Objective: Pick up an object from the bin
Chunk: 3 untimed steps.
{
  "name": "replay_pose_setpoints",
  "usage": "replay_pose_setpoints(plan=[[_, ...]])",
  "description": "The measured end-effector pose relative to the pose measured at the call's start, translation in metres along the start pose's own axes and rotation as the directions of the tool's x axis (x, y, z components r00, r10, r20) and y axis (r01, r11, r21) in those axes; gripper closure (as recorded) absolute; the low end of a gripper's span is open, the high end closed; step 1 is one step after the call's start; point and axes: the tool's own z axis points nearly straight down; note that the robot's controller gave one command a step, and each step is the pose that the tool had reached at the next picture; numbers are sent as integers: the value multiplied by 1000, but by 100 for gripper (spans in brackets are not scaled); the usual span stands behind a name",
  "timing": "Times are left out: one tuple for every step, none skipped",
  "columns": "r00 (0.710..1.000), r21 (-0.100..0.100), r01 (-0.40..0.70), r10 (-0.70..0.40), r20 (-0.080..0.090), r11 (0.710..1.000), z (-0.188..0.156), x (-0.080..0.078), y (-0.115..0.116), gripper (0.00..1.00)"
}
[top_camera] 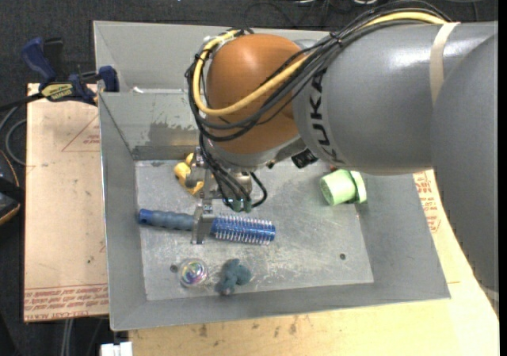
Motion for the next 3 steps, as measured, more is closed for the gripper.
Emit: replay_pose_setpoints(plan=[[998, -6, 65, -65, 15, 998, 135, -22, -39, 0], [998, -7, 66, -65, 22, 998, 130, -24, -38, 100], [998, -3, 60, -60, 15, 998, 31, -11, -31, 100]])
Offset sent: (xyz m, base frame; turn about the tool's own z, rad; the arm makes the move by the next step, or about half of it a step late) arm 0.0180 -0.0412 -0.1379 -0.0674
